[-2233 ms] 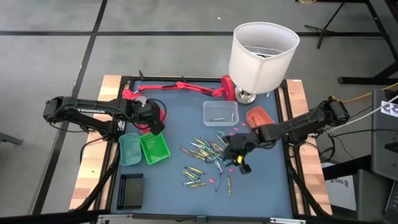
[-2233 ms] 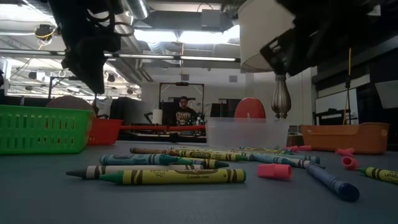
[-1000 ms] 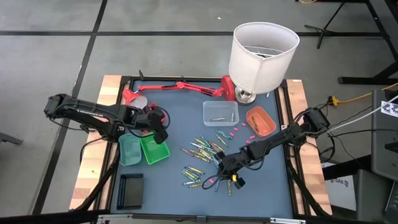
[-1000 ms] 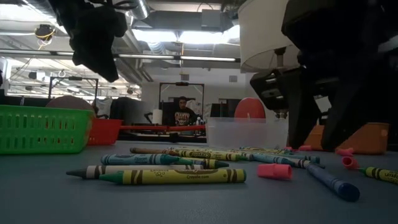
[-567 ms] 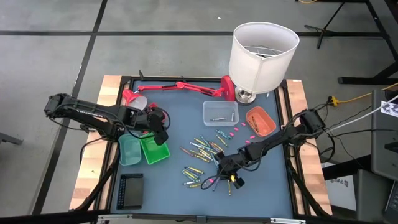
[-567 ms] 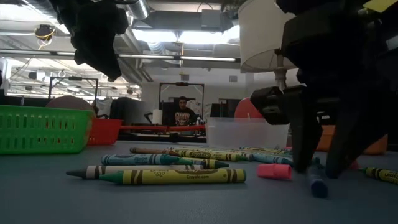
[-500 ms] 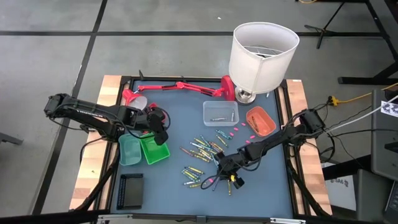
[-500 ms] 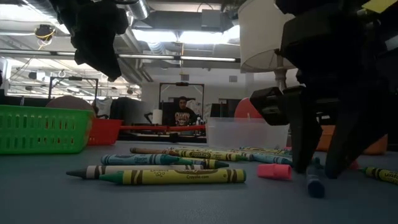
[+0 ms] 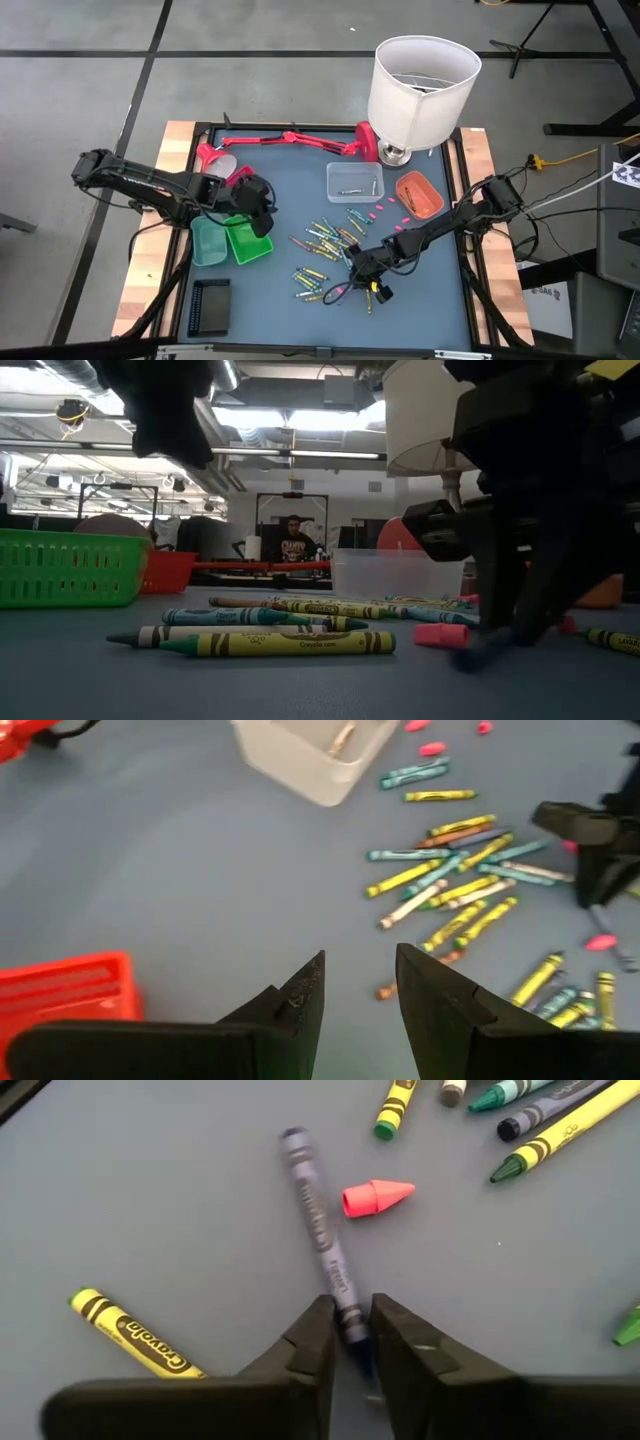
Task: Sort crayons
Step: Put the blue crayon into the blue bin
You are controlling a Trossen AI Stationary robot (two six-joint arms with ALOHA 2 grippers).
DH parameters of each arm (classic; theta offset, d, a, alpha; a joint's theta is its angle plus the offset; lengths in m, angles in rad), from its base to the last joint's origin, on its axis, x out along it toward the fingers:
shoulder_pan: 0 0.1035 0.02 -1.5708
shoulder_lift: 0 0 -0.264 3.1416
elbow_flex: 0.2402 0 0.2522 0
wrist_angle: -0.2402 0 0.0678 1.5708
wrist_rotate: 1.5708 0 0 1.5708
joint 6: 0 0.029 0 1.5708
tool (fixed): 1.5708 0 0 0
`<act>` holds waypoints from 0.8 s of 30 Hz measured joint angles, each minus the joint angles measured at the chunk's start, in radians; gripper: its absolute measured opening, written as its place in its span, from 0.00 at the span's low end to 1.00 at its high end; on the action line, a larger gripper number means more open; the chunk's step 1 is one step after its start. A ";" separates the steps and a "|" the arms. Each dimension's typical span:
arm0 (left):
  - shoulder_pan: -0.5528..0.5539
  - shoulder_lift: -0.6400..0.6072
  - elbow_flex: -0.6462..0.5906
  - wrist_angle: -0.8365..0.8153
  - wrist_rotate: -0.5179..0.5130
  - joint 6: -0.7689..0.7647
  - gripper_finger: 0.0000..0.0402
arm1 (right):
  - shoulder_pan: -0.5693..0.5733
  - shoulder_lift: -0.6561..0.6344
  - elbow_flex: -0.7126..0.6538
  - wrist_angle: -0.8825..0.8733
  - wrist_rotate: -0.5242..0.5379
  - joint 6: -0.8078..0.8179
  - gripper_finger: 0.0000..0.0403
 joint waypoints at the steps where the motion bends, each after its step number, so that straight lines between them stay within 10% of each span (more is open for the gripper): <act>1: -0.011 0.000 0.000 0.013 0.000 0.000 0.27 | 0.000 0.000 0.000 0.000 0.000 0.000 0.13; 24: -0.227 0.000 0.000 0.174 0.000 0.000 0.27 | 0.000 -0.003 0.078 -0.046 -0.005 0.000 0.05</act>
